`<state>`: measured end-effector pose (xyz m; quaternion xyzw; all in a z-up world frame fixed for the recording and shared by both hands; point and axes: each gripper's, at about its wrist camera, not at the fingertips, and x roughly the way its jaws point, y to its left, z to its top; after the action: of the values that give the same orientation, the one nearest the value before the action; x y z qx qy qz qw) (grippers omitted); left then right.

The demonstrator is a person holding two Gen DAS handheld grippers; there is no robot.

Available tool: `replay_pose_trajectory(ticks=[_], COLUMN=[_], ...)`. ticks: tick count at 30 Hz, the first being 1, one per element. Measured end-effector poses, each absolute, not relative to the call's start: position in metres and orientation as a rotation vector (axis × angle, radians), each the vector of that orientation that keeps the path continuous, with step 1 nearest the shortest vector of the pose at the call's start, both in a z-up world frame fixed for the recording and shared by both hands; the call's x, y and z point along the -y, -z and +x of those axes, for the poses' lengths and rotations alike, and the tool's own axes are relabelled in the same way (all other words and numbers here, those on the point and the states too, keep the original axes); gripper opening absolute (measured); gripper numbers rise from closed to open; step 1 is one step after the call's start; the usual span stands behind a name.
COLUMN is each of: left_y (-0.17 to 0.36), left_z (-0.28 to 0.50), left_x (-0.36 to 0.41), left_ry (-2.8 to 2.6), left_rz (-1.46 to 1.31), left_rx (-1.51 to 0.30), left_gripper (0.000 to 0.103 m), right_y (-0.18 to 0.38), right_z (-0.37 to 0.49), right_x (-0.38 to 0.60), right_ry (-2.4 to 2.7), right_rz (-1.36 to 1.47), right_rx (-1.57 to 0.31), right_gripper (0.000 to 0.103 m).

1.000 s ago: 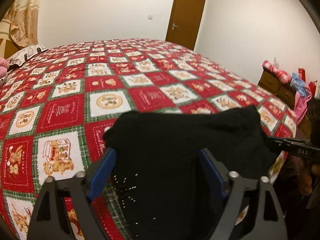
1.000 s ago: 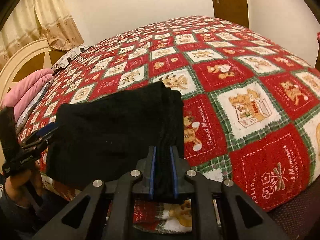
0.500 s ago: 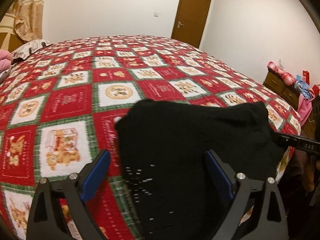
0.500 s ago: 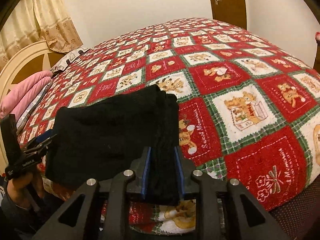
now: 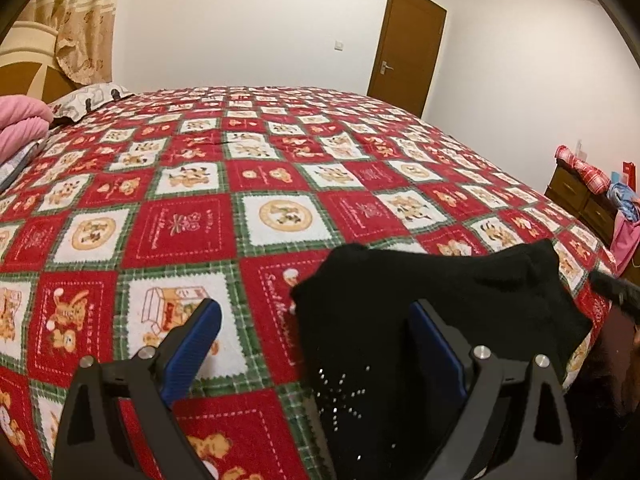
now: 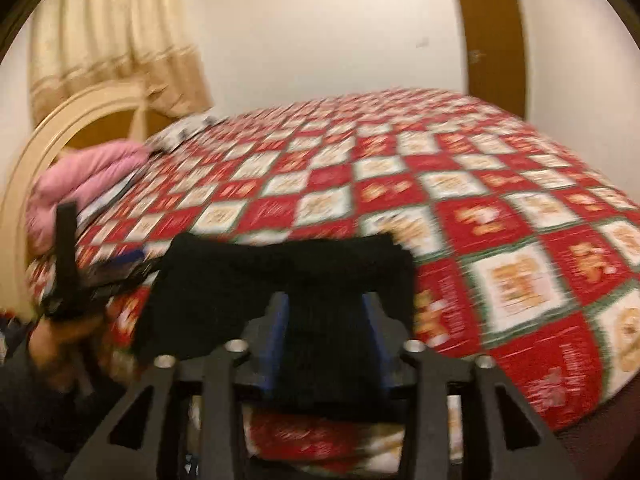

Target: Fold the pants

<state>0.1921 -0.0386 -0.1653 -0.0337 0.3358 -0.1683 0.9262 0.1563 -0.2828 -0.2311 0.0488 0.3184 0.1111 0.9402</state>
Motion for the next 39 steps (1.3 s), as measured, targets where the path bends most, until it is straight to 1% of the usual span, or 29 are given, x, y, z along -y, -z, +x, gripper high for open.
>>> replay_pose_trajectory(ticks=[1,3,7,27,39], left_y=[0.165,0.166,0.171,0.163,0.166], left_z=[0.194,0.199,0.206,0.191,0.173], left_x=[0.041,0.047,0.051,0.046,0.052], left_ry=[0.343,0.331,0.334,0.351,0.373], left_rz=[-0.054,-0.010,0.002,-0.003,0.022], left_rx=[-0.689,-0.698,-0.724,-0.734,-0.749], left_gripper=[0.097,0.102,0.102,0.103,0.103], right_y=[0.236,0.250,0.261,0.258,0.226], right_z=[0.158,0.167,0.174,0.167,0.179], right_x=[0.280,0.278,0.295,0.289,0.259], right_ry=[-0.222,-0.167,-0.158,-0.130,-0.172], right_rz=[0.086,0.061,0.132,0.102,0.068], right_rx=[-0.668,-0.742,-0.795,-0.772,-0.689], right_gripper=[0.043,0.043,0.043,0.044,0.045])
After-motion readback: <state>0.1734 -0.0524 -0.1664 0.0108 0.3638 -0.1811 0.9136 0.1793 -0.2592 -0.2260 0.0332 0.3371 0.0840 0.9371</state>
